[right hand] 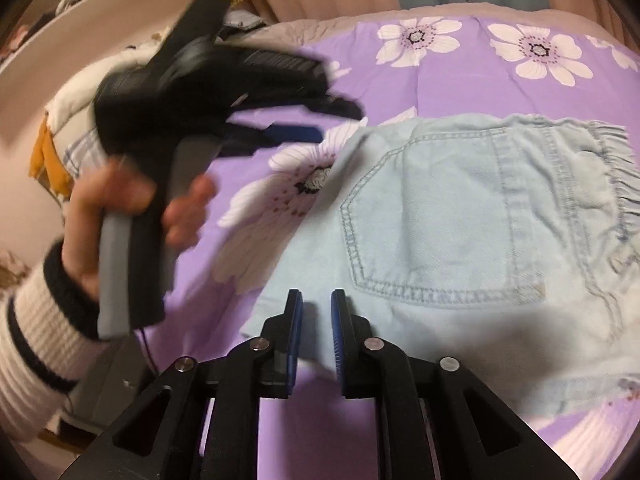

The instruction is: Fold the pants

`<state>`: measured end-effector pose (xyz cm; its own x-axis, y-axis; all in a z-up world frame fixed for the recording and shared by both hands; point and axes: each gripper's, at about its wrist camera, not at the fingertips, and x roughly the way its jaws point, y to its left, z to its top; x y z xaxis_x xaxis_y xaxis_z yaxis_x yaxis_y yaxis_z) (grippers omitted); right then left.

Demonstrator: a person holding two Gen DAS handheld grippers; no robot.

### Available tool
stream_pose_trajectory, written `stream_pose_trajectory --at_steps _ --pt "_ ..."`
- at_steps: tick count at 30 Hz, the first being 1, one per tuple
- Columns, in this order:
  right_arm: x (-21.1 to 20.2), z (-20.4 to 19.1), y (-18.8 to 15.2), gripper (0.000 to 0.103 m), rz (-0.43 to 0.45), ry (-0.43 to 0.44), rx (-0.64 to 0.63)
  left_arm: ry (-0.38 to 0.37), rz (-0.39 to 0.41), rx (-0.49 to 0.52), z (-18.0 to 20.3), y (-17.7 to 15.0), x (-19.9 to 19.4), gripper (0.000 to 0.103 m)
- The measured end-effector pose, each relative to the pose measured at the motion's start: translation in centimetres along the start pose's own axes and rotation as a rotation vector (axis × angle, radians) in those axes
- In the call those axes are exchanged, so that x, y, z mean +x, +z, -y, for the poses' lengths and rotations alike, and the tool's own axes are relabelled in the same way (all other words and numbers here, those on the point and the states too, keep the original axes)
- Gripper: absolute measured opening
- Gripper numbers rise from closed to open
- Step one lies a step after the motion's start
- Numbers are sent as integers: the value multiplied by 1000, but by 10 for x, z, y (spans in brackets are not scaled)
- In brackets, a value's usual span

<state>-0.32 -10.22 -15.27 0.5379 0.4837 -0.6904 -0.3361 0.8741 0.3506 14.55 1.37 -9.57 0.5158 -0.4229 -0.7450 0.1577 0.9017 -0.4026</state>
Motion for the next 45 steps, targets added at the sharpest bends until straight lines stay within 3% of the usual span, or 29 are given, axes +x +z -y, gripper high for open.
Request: stream_pose_trajectory --at_steps 3,11,14,16,21,25,29,30,31,33,40,43,45 --pt "-24 11 0 28 58 -53 31 -17 -10 40 10 -25 -11 45" --pt "-62 55 29 28 153 -312 71 -63 -64 182 55 -79 -6 44" --pt "-55 69 23 28 112 -397 62 -39 -100 185 49 -98 7 44" --pt "-47 76 10 28 75 -390 66 -40 -75 199 47 -103 3 44" --pt "-51 72 0 28 88 -415 39 -54 -97 151 41 -100 1 44" --pt "-58 80 2 28 89 -367 100 -42 -82 143 40 -106 -6 44" --pt "-81 91 -4 30 120 -257 212 -73 -75 85 27 -107 -20 45" --pt "-87 93 -6 37 129 -247 225 -84 -73 66 23 -107 -24 50" --pt "-92 94 -8 50 136 -248 238 -91 -72 42 17 -107 -28 56" --pt "-106 102 -14 60 155 -248 273 -100 -77 -21 3 -106 -32 60" --pt "-104 156 -32 63 129 -89 569 -255 -128 -275 -37 -106 -27 60" --pt "-91 168 -37 63 106 3 667 -282 -134 -306 -40 -104 -24 60" --pt "-87 168 -33 63 98 19 671 -286 -135 -306 -37 -101 -22 60"
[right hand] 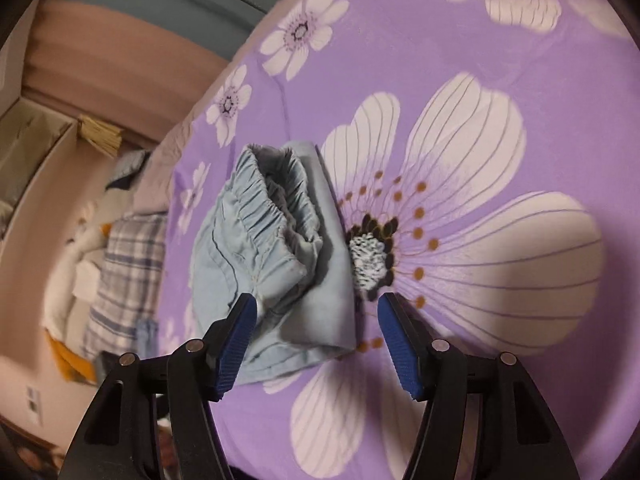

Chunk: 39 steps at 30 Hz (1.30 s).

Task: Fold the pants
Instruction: 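Grasp the elastic waistband with the right gripper and lift it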

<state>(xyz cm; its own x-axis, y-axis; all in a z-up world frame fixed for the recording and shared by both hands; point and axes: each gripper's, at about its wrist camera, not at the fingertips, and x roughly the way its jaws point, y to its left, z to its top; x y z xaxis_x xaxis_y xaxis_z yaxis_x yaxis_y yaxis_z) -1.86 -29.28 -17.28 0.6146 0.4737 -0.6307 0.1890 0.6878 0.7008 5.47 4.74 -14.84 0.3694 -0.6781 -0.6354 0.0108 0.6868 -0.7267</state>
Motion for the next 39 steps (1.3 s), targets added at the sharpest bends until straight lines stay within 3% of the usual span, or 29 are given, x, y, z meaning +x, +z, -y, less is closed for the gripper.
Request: stream_pose_trajectory --at_steps 17,31,39 --pt "39 -15 28 63 -121 39 -80 17 -52 100 23 32 41 60" --pt "59 -27 41 63 -143 36 -163 65 -66 221 43 51 73 65" --pt "73 -46 38 66 -128 -20 -265 83 -74 258 50 57 81 65"
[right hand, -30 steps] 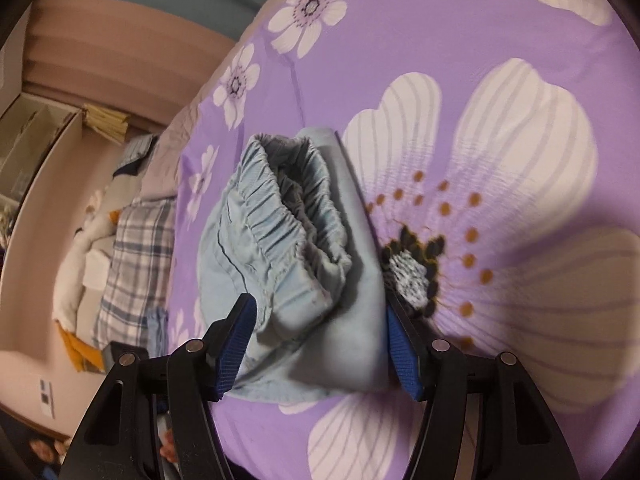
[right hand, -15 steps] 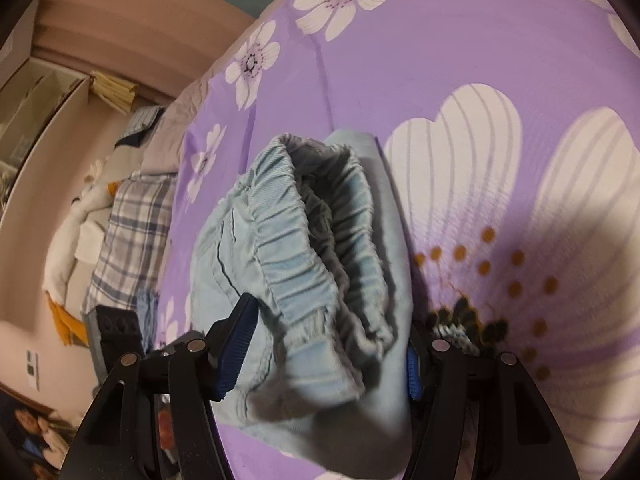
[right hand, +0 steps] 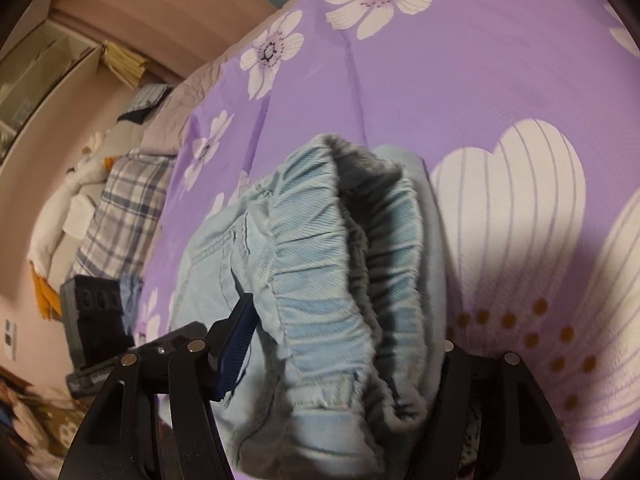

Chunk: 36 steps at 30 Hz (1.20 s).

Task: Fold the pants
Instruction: 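Grasp the elastic waistband with the right gripper and lift it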

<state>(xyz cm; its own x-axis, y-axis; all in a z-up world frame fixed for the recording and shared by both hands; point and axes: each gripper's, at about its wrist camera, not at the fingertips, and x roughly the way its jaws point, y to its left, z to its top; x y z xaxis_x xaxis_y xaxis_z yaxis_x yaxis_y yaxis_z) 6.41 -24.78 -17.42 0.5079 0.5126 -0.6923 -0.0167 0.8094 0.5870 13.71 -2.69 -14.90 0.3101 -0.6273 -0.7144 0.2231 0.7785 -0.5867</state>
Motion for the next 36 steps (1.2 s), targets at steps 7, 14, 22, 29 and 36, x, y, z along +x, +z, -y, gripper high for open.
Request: stream_pose_trajectory --at_steps 7,14,22,29,36 --pt "-1 -3 -3 66 18 -18 -22 25 -4 22 6 2 2 65" --pt "-1 -19 -11 59 39 -121 -83 87 -8 58 16 -1 6 65" --pt "-3 -49 -23 46 100 -265 -187 169 -10 89 29 -8 5 50" --pt "-15 -64 -35 39 160 -304 -222 198 14 104 43 -19 -5 35" --pt "-29 -85 -51 36 191 -312 -275 212 57 129 57 -35 -26 32"
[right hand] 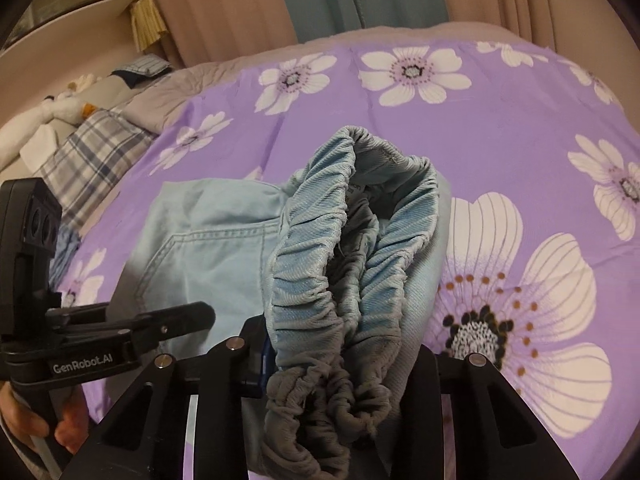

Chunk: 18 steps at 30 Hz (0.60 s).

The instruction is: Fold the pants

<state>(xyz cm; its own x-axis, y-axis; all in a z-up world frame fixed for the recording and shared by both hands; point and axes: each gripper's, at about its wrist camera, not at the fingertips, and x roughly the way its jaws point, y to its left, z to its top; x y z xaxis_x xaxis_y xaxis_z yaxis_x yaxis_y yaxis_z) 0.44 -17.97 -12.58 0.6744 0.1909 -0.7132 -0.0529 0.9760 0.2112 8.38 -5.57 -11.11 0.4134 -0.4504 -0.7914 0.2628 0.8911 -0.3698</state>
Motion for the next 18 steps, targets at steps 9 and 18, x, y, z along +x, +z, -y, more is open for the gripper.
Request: stream_pose_trajectory --at_steps 9,18 --pt "-24 -27 -4 36 39 29 -81 23 35 -4 0 -22 -32 32" --pt "-36 -44 -10 36 44 70 -119 42 55 -28 -4 -38 -57 32"
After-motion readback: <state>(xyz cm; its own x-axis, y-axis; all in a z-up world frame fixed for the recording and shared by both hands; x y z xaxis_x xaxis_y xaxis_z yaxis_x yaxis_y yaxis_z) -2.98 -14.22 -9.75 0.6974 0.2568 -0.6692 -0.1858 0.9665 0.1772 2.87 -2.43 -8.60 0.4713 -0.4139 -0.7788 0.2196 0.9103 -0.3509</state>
